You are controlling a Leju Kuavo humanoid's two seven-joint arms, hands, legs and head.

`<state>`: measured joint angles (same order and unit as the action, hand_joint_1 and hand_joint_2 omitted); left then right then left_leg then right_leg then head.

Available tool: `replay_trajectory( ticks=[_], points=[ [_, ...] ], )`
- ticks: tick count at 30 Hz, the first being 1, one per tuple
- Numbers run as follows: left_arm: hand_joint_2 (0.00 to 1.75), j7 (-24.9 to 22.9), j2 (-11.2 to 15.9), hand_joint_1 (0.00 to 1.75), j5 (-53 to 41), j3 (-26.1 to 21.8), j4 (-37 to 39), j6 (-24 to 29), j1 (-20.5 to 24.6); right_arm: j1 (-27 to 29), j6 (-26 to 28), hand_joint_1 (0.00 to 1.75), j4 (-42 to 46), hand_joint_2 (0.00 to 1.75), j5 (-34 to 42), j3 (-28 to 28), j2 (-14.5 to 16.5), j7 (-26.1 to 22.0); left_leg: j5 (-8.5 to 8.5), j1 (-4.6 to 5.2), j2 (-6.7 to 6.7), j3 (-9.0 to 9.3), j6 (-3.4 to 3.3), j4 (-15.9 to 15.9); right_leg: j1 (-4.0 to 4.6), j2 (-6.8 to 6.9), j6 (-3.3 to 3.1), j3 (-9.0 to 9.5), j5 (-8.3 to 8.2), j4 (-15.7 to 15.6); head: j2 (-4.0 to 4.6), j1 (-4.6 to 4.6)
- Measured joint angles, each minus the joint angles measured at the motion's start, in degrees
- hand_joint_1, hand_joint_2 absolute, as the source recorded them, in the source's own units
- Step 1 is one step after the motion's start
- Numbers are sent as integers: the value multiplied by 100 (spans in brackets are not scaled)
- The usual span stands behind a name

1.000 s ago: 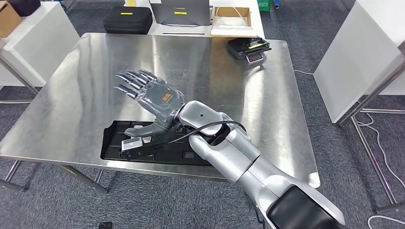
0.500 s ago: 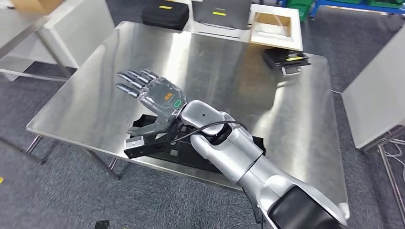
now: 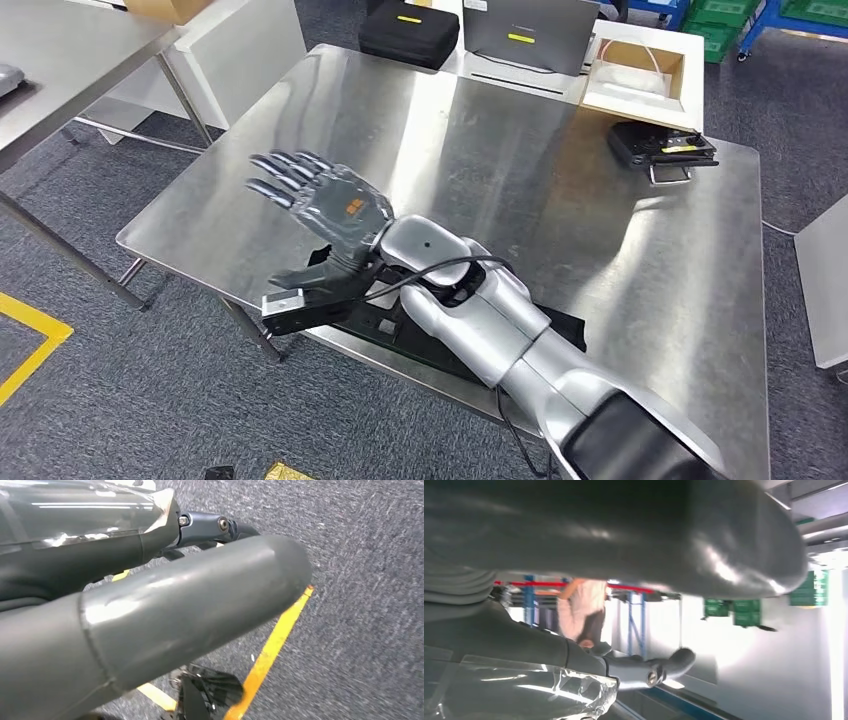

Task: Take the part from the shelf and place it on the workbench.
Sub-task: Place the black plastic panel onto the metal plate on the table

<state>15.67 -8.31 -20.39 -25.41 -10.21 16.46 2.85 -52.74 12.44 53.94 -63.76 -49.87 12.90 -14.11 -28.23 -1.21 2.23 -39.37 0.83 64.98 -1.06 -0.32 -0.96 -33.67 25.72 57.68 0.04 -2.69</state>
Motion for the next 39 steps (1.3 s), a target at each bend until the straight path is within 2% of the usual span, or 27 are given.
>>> replay_trajectory(
  ticks=[2, 3, 4, 5, 7, 9, 11, 12, 13, 15, 17, 18, 19, 20, 21, 22, 23, 24, 25, 27, 29, 31, 33, 34, 35, 37, 39],
  points=[
    [0, -9, -2, 0, 0, 1, -1, 0, 9, 4, 0, 0, -13, 0, -1, -2, 2, -3, -267, -23, -135, -383, 48, 707, 20, 122, -55, 23, 24, 0, 0, -14],
    [0, -15, -2, 0, 1, 0, -1, 1, 8, 10, 0, 0, -21, 0, -2, -4, 2, -4, -280, -34, -161, -489, 65, 871, 27, 182, -61, 30, 37, 1, 0, -15],
    [0, -21, -2, 0, 1, -2, -1, 2, 5, 14, 0, 0, -27, 0, -3, -7, 3, -5, -188, -44, -184, -482, 74, 818, 30, 237, -60, 39, 49, 2, 0, -16],
    [0, -25, 2, 0, 2, -4, -1, 3, 4, 16, 0, 0, -29, 0, -4, -9, 4, -7, -16, -50, -228, -353, 73, 551, 31, 286, -48, 53, 63, 3, 0, -17],
    [0, -28, 8, 0, 2, -8, -2, 6, 12, 12, 0, 0, -30, 0, -5, -8, 9, -9, 320, -29, -432, 63, 44, -216, 62, 373, 1, 92, 103, 9, 0, -21],
    [0, -28, 9, 0, 1, -12, -3, 7, 26, 4, 0, 0, -31, 0, -5, -5, 15, -9, 423, 10, -544, 280, -14, -624, 114, 452, 61, 116, 141, 11, 0, -4],
    [0, -28, 6, 0, 1, -15, -3, 7, 25, -4, 0, 0, -32, 0, -7, -3, 24, -9, 420, 35, -450, 276, -81, -669, 140, 543, 113, 139, 162, -7, 0, 18],
    [0, -29, 3, 0, 2, -16, -3, 7, 18, -6, 0, 0, -32, 0, -8, -3, 30, -12, 433, 29, -402, 283, -115, -688, 137, 535, 139, 133, 186, 8, 0, 22],
    [0, -30, 1, 0, 2, -19, -3, 10, 16, -12, 0, 0, -32, 0, -9, -3, 34, -17, 449, 21, -353, 293, -153, -710, 133, 465, 153, 99, 247, 95, 0, 25],
    [0, -31, -5, 0, 2, -28, -3, 15, 24, -12, 0, 0, -36, 0, -18, -2, 26, -29, 474, 2, -252, 312, -222, -739, 105, 228, 131, -152, 507, 634, 0, 39],
    [0, -31, -6, 0, 2, -38, -3, 17, 31, 11, 0, 0, -54, 0, -30, -2, 3, -34, 475, 5, -128, 309, -252, -738, 88, 100, 99, -545, 788, 1425, 0, 50],
    [0, -31, -7, 0, 2, -42, -3, 17, 28, 25, 0, 0, -65, 0, -36, -2, -7, -35, 474, 5, -61, 309, -253, -737, 86, 84, 115, -687, 836, 1660, 0, 52],
    [0, -31, -9, 0, 2, -44, -3, 17, 25, 34, 0, 0, -73, 0, -40, -3, -13, -36, 473, 5, 8, 310, -252, -734, 84, 73, 153, -729, 788, 1673, 0, 55],
    [0, -31, -11, 0, 1, -45, -3, 17, 24, 34, 0, 0, -77, 0, -43, -3, -14, -36, 472, 3, 77, 313, -249, -732, 77, 55, 203, -653, 652, 1448, 0, 55],
    [0, -30, -14, 0, 1, -46, -3, 17, 24, 30, 0, 0, -78, 0, -46, -3, -13, -35, 469, 2, 146, 315, -241, -727, 61, 1, 256, -490, 467, 1055, 0, 56],
    [0, -30, -16, 0, 0, -46, -3, 17, 25, 25, 0, 0, -79, 0, -50, -3, -13, -35, 463, 8, 213, 311, -224, -715, 40, -99, 290, -318, 292, 642, 0, 58],
    [0, -31, -17, 0, 0, -47, -3, 19, 24, 20, 0, 0, -79, 0, -54, -3, -13, -36, 456, 16, 270, 302, -200, -703, 24, -174, 295, -175, 160, 320, 0, 59],
    [0, -31, -18, 0, 0, -48, -3, 21, 20, 19, 0, 0, -80, 0, -58, -3, -13, -37, 453, 21, 315, 289, -169, -693, 16, -233, 279, -92, 89, 137, 0, 58],
    [0, -32, -17, 0, -1, -48, -3, 25, 12, 19, 1, 0, -82, 0, -61, -3, -11, -37, 455, 19, 352, 276, -135, -691, 22, -245, 242, -66, 68, 86, 0, 60],
    [0, -34, -15, 0, -2, -50, -2, 32, -6, 16, 3, 0, -84, 0, -63, -3, 13, -38, 453, -11, 376, 257, -66, -693, 25, -166, 159, -39, 40, 68, 0, 60],
    [0, -36, -13, 0, -1, -51, -2, 38, -6, 5, 5, 0, -85, 0, -63, -3, 55, -44, 316, -12, 192, 161, -12, -484, 7, -83, 71, -1, 23, 33, 0, 37],
    [0, -38, -14, 0, 0, -50, -2, 43, 8, 0, 7, 0, -92, 0, -63, -3, 75, -55, -7, -4, -65, -142, 24, 159, 21, 21, 2, 30, 37, 20, 0, 9],
    [0, -43, -15, 0, 2, -51, -2, 45, 11, 12, 7, 0, -113, 0, -63, -5, 74, -63, -239, -13, -157, -470, 49, 806, 51, 142, -29, 40, 54, 21, 0, 4],
    [0, -46, -15, 0, 4, -53, -2, 48, 8, 18, 7, 0, -124, 0, -62, -6, 75, -65, -219, -15, -172, -513, 50, 879, 61, 197, -35, 42, 61, 22, 0, 2],
    [0, -50, -13, 0, 7, -58, -2, 50, 5, 21, 7, 0, -131, 0, -62, -7, 78, -67, -105, -15, -192, -438, 44, 733, 67, 248, -38, 47, 65, 23, 0, 0],
    [0, -54, -8, 0, 9, -78, -3, 52, 10, 15, 9, 0, -135, 0, -59, -7, 90, -69, 216, 3, -348, -27, 7, -14, 85, 335, -27, 67, 84, 23, 0, -1],
    [0, -54, -5, 0, 9, -97, -4, 52, 24, 2, 13, 0, -136, 0, -54, -4, 99, -70, 367, 45, -482, 280, -55, -568, 130, 410, 12, 81, 112, 25, 0, 11]
  ],
)
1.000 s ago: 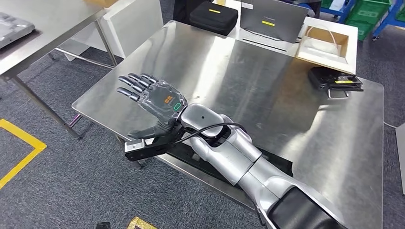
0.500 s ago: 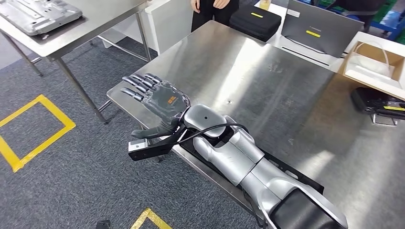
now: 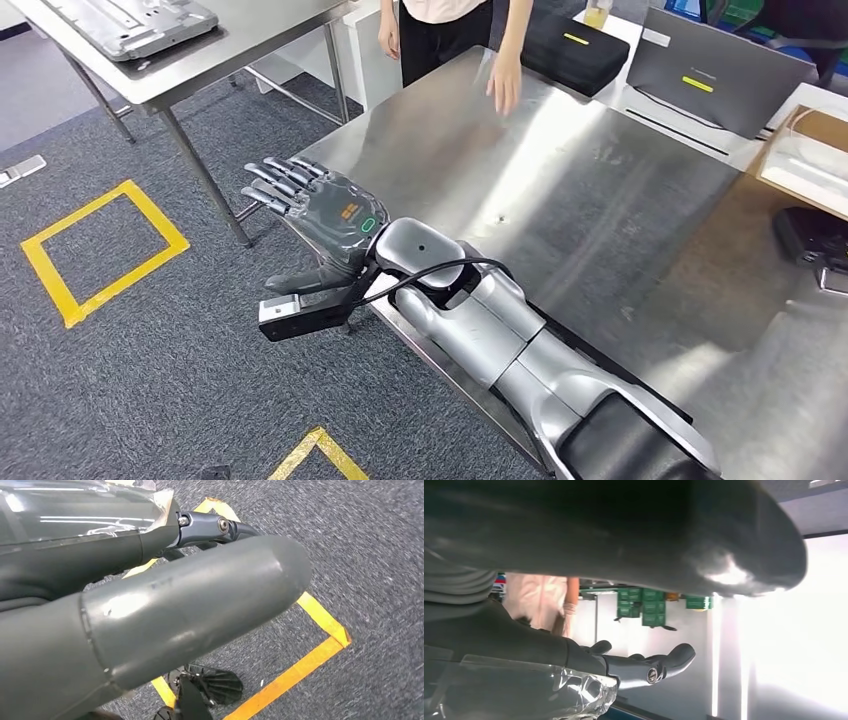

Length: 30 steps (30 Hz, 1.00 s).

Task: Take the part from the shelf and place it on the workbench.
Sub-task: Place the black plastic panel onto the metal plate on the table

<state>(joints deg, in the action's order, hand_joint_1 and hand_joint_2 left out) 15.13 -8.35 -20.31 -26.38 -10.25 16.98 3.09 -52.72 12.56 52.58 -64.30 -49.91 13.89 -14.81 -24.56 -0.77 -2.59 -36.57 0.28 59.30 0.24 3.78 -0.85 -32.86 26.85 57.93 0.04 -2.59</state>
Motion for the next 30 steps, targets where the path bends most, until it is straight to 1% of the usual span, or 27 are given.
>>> replay_trajectory(
  ticks=[1, 3, 4, 5, 6, 7, 8, 9, 10, 11, 12, 13, 14, 15, 16, 18, 19, 20, 21, 22, 23, 24, 25, 26, 27, 28, 30],
  points=[
    [0, 1, -1, 0, 0, -5, 0, 0, 4, -5, 2, 0, -1, 0, 3, 1, 4, 0, -8, 23, -11, 39, -27, -83, 20, 36, 24, 4, 13, -2, 0, 10],
    [0, 2, -2, 0, 0, -15, 0, 0, -3, -12, 6, 0, -3, 0, 6, 2, 16, -1, 10, 28, 96, 43, -92, -110, 32, 93, 74, 11, 36, -4, 0, 25],
    [0, 2, -4, 0, 0, -21, 0, 0, -7, -15, 8, 0, -3, 0, 7, 3, 22, -1, 30, 20, 139, 59, -129, -139, 26, 49, 98, -4, 74, 43, 0, 29],
    [0, 2, -7, 0, 0, -27, 0, 0, -7, -20, 11, 0, -3, 0, 7, 4, 24, -2, 55, 8, 179, 77, -169, -167, 18, -37, 107, -61, 152, 176, 0, 30],
    [0, 2, -10, 0, -1, -31, 0, -1, -3, -22, 14, 0, -5, 0, 8, 7, 19, -3, 76, -7, 222, 94, -201, -189, 6, -149, 103, -181, 280, 439, 0, 37],
    [0, 3, -14, 0, -1, -32, 0, -1, 2, -18, 15, 0, -12, 0, 8, 8, 5, -4, 84, -4, 270, 94, -217, -193, -14, -253, 89, -351, 440, 806, 0, 43],
    [0, 3, -16, 0, -2, -33, 0, -2, 4, -7, 16, 0, -21, 0, 8, 8, -10, -5, 86, -5, 325, 91, -226, -192, -25, -307, 80, -549, 594, 1212, 0, 48],
    [0, 3, -18, 0, -2, -33, 0, -2, 1, 9, 16, 0, -32, 0, 7, 8, -25, -5, 85, -5, 386, 90, -227, -190, -34, -329, 91, -722, 695, 1541, 0, 52],
    [0, 2, -20, 0, -2, -33, 0, -2, -4, 24, 16, 0, -40, 0, 7, 8, -37, -5, 84, -6, 446, 89, -227, -188, -39, -338, 123, -812, 708, 1683, 0, 53],
    [0, 2, -21, 0, -2, -33, 0, -2, -7, 33, 16, 0, -45, 0, 6, 8, -43, -5, 82, -7, 512, 90, -224, -185, -49, -347, 175, -787, 619, 1580, 0, 53],
    [0, 2, -24, 0, -2, -33, 0, -2, -7, 35, 16, 0, -48, 0, 7, 8, -46, -5, 79, -11, 577, 93, -217, -179, -65, -375, 233, -660, 457, 1266, 0, 52],
    [0, 2, -27, 0, -2, -33, 0, -3, -6, 31, 16, 0, -48, 0, 7, 8, -47, -5, 74, -15, 639, 92, -204, -170, -88, -445, 285, -474, 267, 838, 0, 54],
    [0, 2, -28, 0, -2, -34, 0, -3, -5, 24, 16, 0, -48, 0, 7, 8, -48, -5, 61, -10, 699, 85, -180, -150, -106, -525, 306, -298, 109, 453, 0, 56],
    [0, 3, -29, 0, -2, -34, 0, -4, -6, 21, 16, 0, -50, 0, 8, 8, -49, -5, 54, -7, 742, 73, -150, -133, -116, -581, 299, -182, 8, 197, 0, 56],
    [0, 4, -30, 0, -2, -35, 0, -6, -11, 19, 16, 0, -51, 0, 8, 8, -50, -5, 49, -9, 777, 58, -116, -122, -112, -614, 269, -126, -35, 74, 0, 57],
    [0, 6, -29, 0, -2, -37, 1, -9, -25, 14, 17, 0, -54, 0, 8, 8, -43, -6, 56, -40, 827, 35, -36, -127, -93, -560, 174, -114, -61, 46, 0, 60],
    [0, 7, -26, 0, -2, -38, 1, -10, -30, 8, 17, 0, -54, 0, 8, 7, -30, -6, 38, -54, 797, 20, -2, -109, -97, -533, 131, -104, -75, 30, 0, 60],
    [0, 7, -25, 0, -2, -39, 2, -11, -31, -5, 19, 0, -54, 0, 8, 7, -14, -6, -21, -57, 716, -21, 25, -24, -106, -500, 85, -92, -90, 12, 0, 49],
    [0, 8, -23, 0, -2, -39, 2, -14, -26, -18, 20, 0, -54, 0, 8, 6, 1, -8, -137, -55, 609, -112, 43, 172, -117, -463, 41, -78, -100, -7, 0, 34],
    [0, 9, -22, 0, -3, -38, 2, -18, -20, -27, 21, 0, -56, 0, 8, 5, 8, -9, -299, -53, 483, -262, 53, 486, -110, -419, 8, -67, -97, -10, 0, 21],
    [0, 9, -24, 0, -5, -37, 1, -22, -14, -28, 23, 0, -62, 0, 8, 5, 8, -10, -470, -54, 402, -450, 65, 866, -96, -370, -23, -62, -88, -10, 0, 9],
    [0, 10, -23, 0, -7, -36, 1, -28, -11, -21, 23, 0, -70, 0, 8, 5, 3, -13, -595, -60, 362, -628, 77, 1210, -81, -318, -42, -59, -82, -9, 0, 8],
    [0, 11, -23, 0, -9, -36, 1, -32, -11, -11, 23, 0, -80, 0, 8, 5, -2, -14, -634, -64, 342, -740, 84, 1413, -69, -266, -50, -57, -75, -8, 0, 9],
    [0, 12, -23, 0, -11, -36, 1, -36, -14, -3, 24, 0, -87, 0, 8, 5, -4, -16, -574, -66, 325, -746, 84, 1408, -61, -220, -54, -56, -71, -8, 0, 7],
    [0, 14, -21, 0, -11, -37, 1, -42, -16, -2, 24, 0, -92, 0, 7, 5, -3, -19, -424, -67, 295, -628, 76, 1175, -57, -177, -51, -51, -65, -7, 0, 8],
    [0, 16, -18, 0, -13, -37, 1, -46, -14, -7, 24, 0, -93, 0, 8, 6, -2, -20, -240, -66, 223, -421, 60, 801, -52, -138, -46, -41, -57, -7, 0, 5],
    [0, 21, -13, 0, -16, -37, 0, -52, 1, -20, 25, 0, -93, 0, 7, 9, -5, -22, -18, -24, 47, -49, 15, 124, -8, -70, -9, -27, -31, -1, 0, 8]
  ],
)
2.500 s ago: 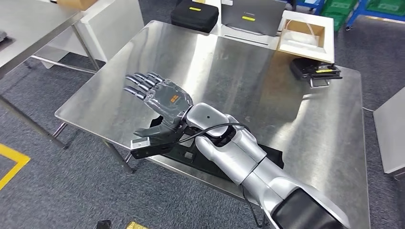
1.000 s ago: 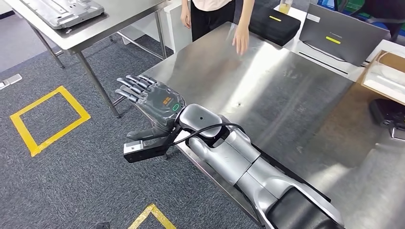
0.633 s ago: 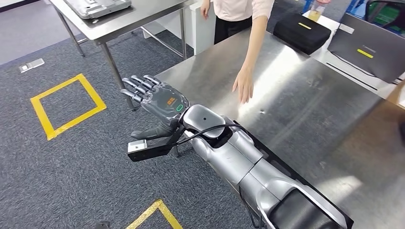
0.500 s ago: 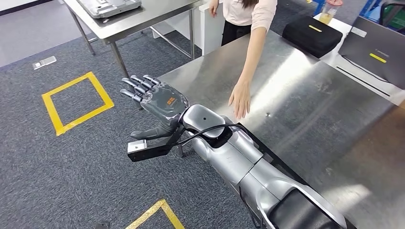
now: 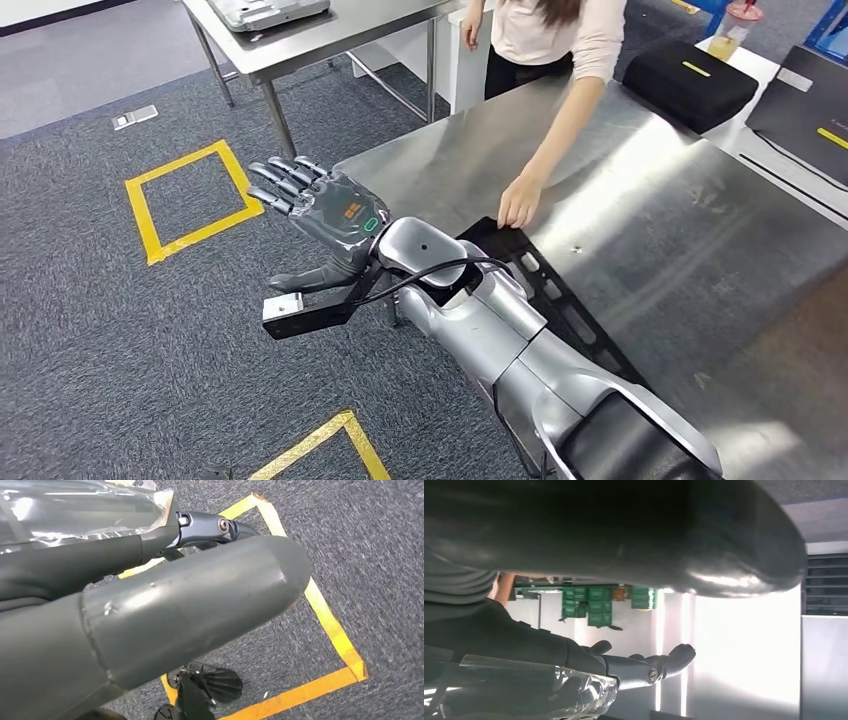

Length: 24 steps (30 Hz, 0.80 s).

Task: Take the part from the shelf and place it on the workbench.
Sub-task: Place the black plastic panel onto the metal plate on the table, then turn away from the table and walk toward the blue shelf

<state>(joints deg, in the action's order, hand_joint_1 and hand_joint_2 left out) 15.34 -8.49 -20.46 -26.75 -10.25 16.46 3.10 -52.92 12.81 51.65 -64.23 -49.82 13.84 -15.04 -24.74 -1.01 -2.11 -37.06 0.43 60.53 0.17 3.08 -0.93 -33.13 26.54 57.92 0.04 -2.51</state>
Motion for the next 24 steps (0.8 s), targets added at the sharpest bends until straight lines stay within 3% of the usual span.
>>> replay_trajectory(
  ticks=[2, 4, 5, 7, 9, 10, 11, 13, 15, 16, 18, 20, 22, 24],
  points=[
    [0, 2, 1, 0, -2, 1, 0, -1, 6, -8, 0, 0, 0, 0, -1, 2, -4, 0, 10, 47, -37, 95, -47, -199, 35, 68, 45, 9, 21, -2, 0, 13],
    [0, 3, 0, 0, -2, 0, 0, -1, -4, -11, 1, 0, 1, 0, -1, 2, 1, 0, 40, 42, 56, 103, -115, -239, 37, 121, 97, 11, 46, 5, 0, 25],
    [0, 3, -1, 0, -2, -1, 0, -1, -6, -17, 2, 0, 1, 0, 0, 3, 3, -1, 64, 34, 98, 117, -156, -269, 32, 78, 110, -21, 102, 84, 0, 27],
    [0, 5, -3, 0, -3, -3, 0, -1, 0, -22, 6, 0, 1, 0, 1, 3, -8, -2, 106, 9, 178, 143, -223, -316, 12, -102, 95, -245, 347, 574, 0, 40],
    [0, 9, -4, 0, -4, -3, 0, -3, 5, -1, 8, 0, -8, 0, -1, 3, -42, -2, 112, 11, 283, 136, -243, -319, -12, -234, 64, -614, 642, 1346, 0, 55],
    [0, 12, -5, 0, -4, -3, 0, -4, 1, 17, 10, 0, -15, 0, -2, 3, -60, -2, 112, 11, 343, 134, -243, -317, -17, -256, 78, -746, 705, 1593, 0, 59],
    [0, 14, -6, 0, -4, -4, 0, -5, -4, 31, 13, 0, -22, 0, -2, 2, -73, -2, 112, 11, 402, 132, -242, -314, -19, -268, 113, -780, 680, 1633, 0, 63],
    [0, 16, -10, 0, -4, -4, 0, -8, -7, 37, 23, 0, -30, 0, -3, 2, -82, -2, 110, 8, 519, 135, -233, -304, -39, -315, 210, -527, 395, 1056, 0, 64],
    [0, 15, -14, 0, -4, -4, 0, -10, -6, 35, 35, 0, -32, 0, -2, 2, -84, -5, 100, 17, 619, 125, -195, -280, -71, -439, 249, -186, 103, 303, 0, 65],
    [0, 12, -15, 0, -4, -5, 0, -11, -9, 35, 39, 0, -33, 0, -2, 3, -85, -10, 96, 22, 657, 114, -164, -272, -77, -480, 234, -91, 29, 100, 0, 63],
    [0, 1, -16, 0, -7, -6, 1, -9, -22, 36, 42, 0, -35, 0, 1, 2, -79, -35, 105, 11, 707, 93, -86, -280, -57, -463, 157, -46, -16, 20, 0, 65],
    [0, -10, -15, 0, -8, -7, 1, 3, -30, 30, 44, 0, -35, 0, 2, 1, -46, -65, 67, -14, 634, 59, -20, -234, -72, -415, 75, -28, -48, -10, 0, 62],
    [0, -15, -16, 0, -6, -7, 0, 19, -23, 18, 46, 0, -36, 0, 4, 1, -9, -85, -178, -19, 426, -130, 26, 180, -89, -344, -2, -1, -60, -40, 0, 41],
    [0, -15, -21, 0, -4, -7, 0, 26, -16, 21, 48, 0, -40, 0, 6, 0, 0, -91, -535, -24, 294, -505, 61, 948, -56, -254, -49, 13, -42, -39, 0, 28]
  ],
)
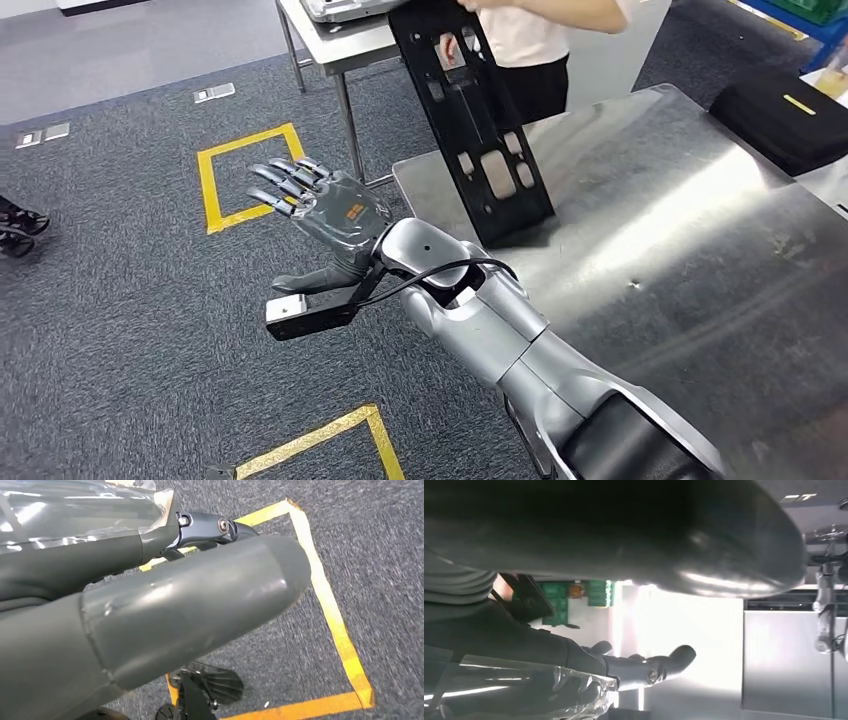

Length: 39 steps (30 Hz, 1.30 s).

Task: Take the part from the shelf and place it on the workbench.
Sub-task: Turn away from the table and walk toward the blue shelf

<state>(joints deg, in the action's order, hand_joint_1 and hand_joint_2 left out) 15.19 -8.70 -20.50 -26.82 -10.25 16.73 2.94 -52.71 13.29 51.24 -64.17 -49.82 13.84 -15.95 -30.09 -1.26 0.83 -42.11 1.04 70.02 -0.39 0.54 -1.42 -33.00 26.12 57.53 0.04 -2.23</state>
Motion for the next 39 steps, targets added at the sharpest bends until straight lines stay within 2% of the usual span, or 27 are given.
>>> replay_trajectory(
  ticks=[1, 2, 3, 5, 7, 8, 10, 11, 13, 15, 16, 17, 18, 19, 21, 22, 23, 25, 27, 29, 31, 32, 33, 34, 36, 37, 39],
  points=[
    [0, -1, -2, 0, 0, 0, 1, 1, -1, 9, 0, 0, -3, 0, 0, -1, -1, -1, -99, -4, -15, -157, 9, 306, 16, 48, -10, 3, 7, 1, 0, 2],
    [0, -3, -3, 0, 1, -1, 1, 2, -2, 17, 0, 0, -6, 0, 0, -3, -1, -1, -100, -5, -25, -229, 12, 433, 30, 95, -18, 4, 13, 2, 0, 1],
    [0, -5, -3, 0, 1, -2, 1, 3, -4, 21, 0, 0, -7, 0, 0, -4, 1, -2, 16, -5, -41, -167, 7, 306, 39, 138, -22, 8, 18, 3, 0, 1],
    [0, -8, 0, 0, 2, -4, 0, 7, -1, 15, 1, 0, -8, 0, 1, -4, 8, -3, 372, 5, -182, 242, -24, -464, 57, 214, -16, 28, 37, 3, 0, -1],
    [0, -8, 1, 0, 2, -4, 0, 10, 11, 2, 6, 0, -8, 0, 2, -1, 14, -7, 554, 49, -333, 573, -85, -1076, 100, 272, 17, 35, 61, 4, 0, 12],
    [0, -9, -1, 0, 1, -4, 0, 16, 16, -2, 12, 0, -8, 0, 4, 0, 16, -15, 553, 75, -366, 620, -114, -1177, 118, 299, 36, 36, 71, 2, 0, 17],
    [0, -23, -3, 0, 4, -5, 0, 20, 17, -9, 39, 0, -8, 0, 11, 2, 17, -40, 567, 94, -267, 620, -181, -1205, 129, 358, 82, 37, 91, 0, 0, 26],
    [0, -55, -8, 0, 22, -8, 0, 1, 14, -10, 55, 0, -8, 0, 19, 3, 15, -56, 584, 87, -229, 635, -214, -1233, 123, 334, 107, 20, 121, 38, 0, 25],
    [0, -248, -20, 0, 117, -41, 0, -103, 23, -13, 92, 0, -10, 0, 38, 8, -6, -94, 628, 62, -147, 667, -288, -1287, 103, 171, 125, -138, 300, 390, 0, 36],
    [0, -732, -30, 0, 238, -118, 0, -326, 41, 8, 112, 0, -22, 0, 53, 10, -49, -138, 638, 59, -45, 666, -320, -1293, 62, 16, 106, -521, 620, 1181, 0, 53],
    [0, -1025, -31, 0, 271, -154, 1, -466, 42, 25, 113, 0, -32, 0, 57, 7, -67, -152, 637, 59, 13, 663, -321, -1292, 47, -7, 113, -708, 734, 1538, 0, 60],
    [0, -1292, -31, 0, 278, -178, 1, -605, 37, 42, 111, 0, -44, 0, 61, 3, -79, -160, 636, 58, 71, 662, -320, -1290, 33, -16, 142, -819, 769, 1729, 0, 60],
    [0, -1496, -28, 0, 268, -189, 2, -732, 31, 50, 110, 0, -53, 0, 66, 0, -85, -158, 635, 57, 127, 663, -317, -1286, 16, -22, 192, -812, 700, 1672, 0, 60],
    [0, -1639, -26, 0, 248, -192, 2, -836, 29, 50, 107, 0, -57, 0, 71, -2, -87, -152, 632, 53, 186, 666, -311, -1280, -6, -39, 252, -690, 552, 1386, 0, 58],
    [0, -1857, -13, 0, 180, -194, 2, -978, 38, 43, 84, 0, -58, 0, 79, -4, -96, -137, 611, 52, 301, 655, -269, -1243, -64, -181, 344, -319, 211, 577, 0, 63],
    [0, -1944, -2, 0, 124, -194, 2, -1019, 42, 43, 62, 0, -57, 0, 80, -6, -102, -131, 600, 53, 350, 638, -235, -1220, -82, -241, 347, -188, 101, 293, 0, 64],
    [0, -2016, 12, 0, 62, -193, 2, -1047, 39, 45, 37, 0, -57, 0, 81, -7, -110, -123, 594, 50, 388, 618, -198, -1203, -84, -283, 323, -123, 50, 150, 0, 64],
    [0, -2092, 36, 0, -29, -188, 2, -1105, 22, 42, 0, 0, -54, 0, 81, -11, -113, -110, 598, 21, 437, 594, -123, -1204, -59, -240, 236, -114, 29, 122, 0, 64],
    [0, -2114, 57, 0, -49, -184, 2, -1151, 12, 24, -9, 0, -46, 0, 81, -13, -91, -104, 522, 0, 327, 546, -64, -1102, -64, -179, 152, -90, 8, 96, 0, 54],
    [0, -2117, 68, 0, -49, -179, 2, -1168, 23, 11, -15, 0, -40, 0, 81, -15, -73, -104, 245, 0, 105, 317, -24, -602, -64, -95, 73, -60, 11, 77, 0, 34],
    [0, -2099, 70, 0, -51, -174, 2, -1169, 30, 16, -42, 0, -40, 0, 83, -21, -75, -99, -74, -4, -1, -54, 4, 144, -28, 1, 26, -48, 31, 77, 0, 26],
    [0, -2085, 72, 0, -54, -173, 2, -1166, 28, 23, -62, 0, -40, 0, 85, -28, -77, -96, -129, -6, -14, -175, 7, 372, -12, 50, 17, -45, 38, 77, 0, 27],
    [0, -2074, 74, 0, -56, -173, 2, -1161, 25, 27, -80, 0, -39, 0, 88, -34, -77, -91, -77, -6, -24, -186, 2, 386, 2, 95, 11, -41, 44, 77, 0, 25],
    [0, -2065, 79, 0, -58, -173, 2, -1157, 22, 29, -91, 0, -38, 0, 91, -39, -76, -87, 67, -4, -45, -79, -12, 180, 12, 138, 7, -33, 50, 77, 0, 25],
    [0, -2058, 90, 0, -63, -173, 1, -1157, 27, 29, -101, 0, -21, 0, 96, -43, -75, -79, 394, 22, -191, 338, -63, -581, 40, 212, 6, -11, 68, 79, 0, 25],
    [0, -2056, 94, 0, -66, -173, 1, -1159, 33, 30, -100, 0, -9, 0, 96, -43, -78, -75, 484, 47, -263, 499, -95, -882, 61, 245, 18, -6, 81, 82, 0, 31],
    [0, -2062, 96, 0, -74, -173, 1, -1161, 45, 48, -97, 0, 16, 0, 96, -43, -85, -73, 500, 103, -318, 612, -151, -1117, 93, 311, 55, -3, 104, 84, 0, 40]
  ],
)
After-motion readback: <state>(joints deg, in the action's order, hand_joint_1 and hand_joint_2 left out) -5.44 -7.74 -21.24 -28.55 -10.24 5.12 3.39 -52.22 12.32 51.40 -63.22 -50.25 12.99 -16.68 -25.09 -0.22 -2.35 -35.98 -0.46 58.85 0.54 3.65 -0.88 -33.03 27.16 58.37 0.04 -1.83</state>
